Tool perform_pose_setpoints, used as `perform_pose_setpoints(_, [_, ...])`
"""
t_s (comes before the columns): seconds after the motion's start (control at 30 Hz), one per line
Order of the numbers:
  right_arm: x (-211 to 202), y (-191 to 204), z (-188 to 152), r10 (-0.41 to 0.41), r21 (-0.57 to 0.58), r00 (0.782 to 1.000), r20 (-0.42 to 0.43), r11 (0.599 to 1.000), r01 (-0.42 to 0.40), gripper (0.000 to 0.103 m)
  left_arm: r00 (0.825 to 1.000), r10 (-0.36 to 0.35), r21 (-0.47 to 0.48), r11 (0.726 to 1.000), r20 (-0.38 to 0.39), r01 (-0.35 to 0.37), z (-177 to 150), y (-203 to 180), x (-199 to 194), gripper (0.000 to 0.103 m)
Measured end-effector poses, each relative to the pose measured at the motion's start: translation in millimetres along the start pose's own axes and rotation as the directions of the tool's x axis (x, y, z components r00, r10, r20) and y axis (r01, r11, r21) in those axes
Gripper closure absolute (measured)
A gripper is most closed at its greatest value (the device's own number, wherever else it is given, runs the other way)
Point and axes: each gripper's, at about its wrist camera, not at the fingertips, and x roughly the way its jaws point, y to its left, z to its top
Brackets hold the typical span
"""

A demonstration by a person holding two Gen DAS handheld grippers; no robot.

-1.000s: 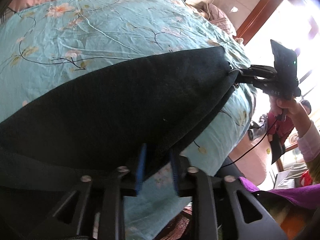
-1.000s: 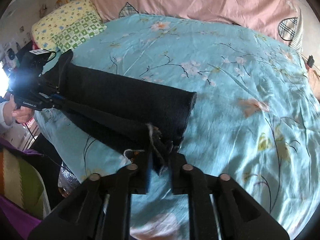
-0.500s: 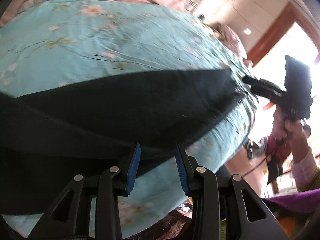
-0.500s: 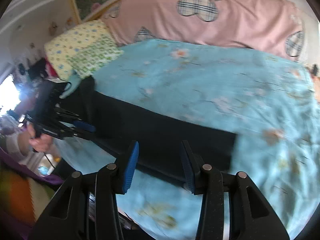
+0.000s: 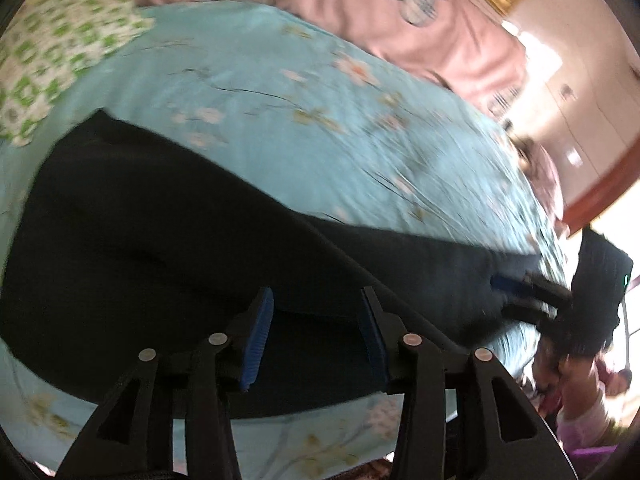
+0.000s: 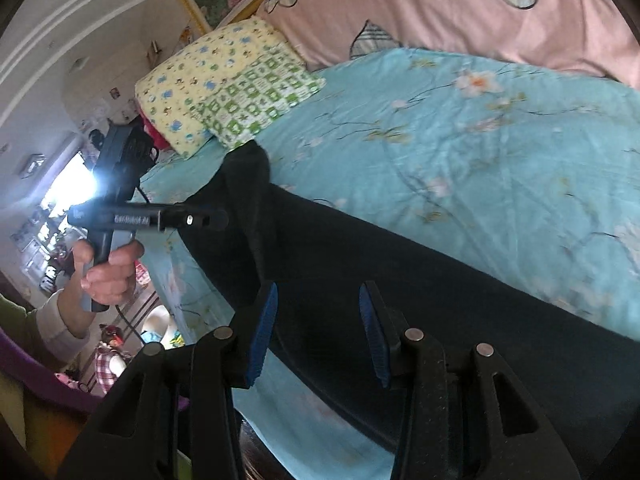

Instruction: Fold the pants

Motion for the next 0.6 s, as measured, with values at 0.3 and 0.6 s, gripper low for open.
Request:
perform_pose_setpoints(0.3, [51,16,23,0.059,-0.006,0.996,-0.063,0.998,-0.06,0.059,0.992,0.12,-0.179,0.976,-0.029,-0.123,57,44,-9,0.045])
perform_pose_setpoints(0.6, [86,29,44,0.1,-0.039,0.989,-0.108,0.994,-0.105,0.058,0.931,0.281,-0.199,0.923,-0.231,-0.328,126,60,33,0.036])
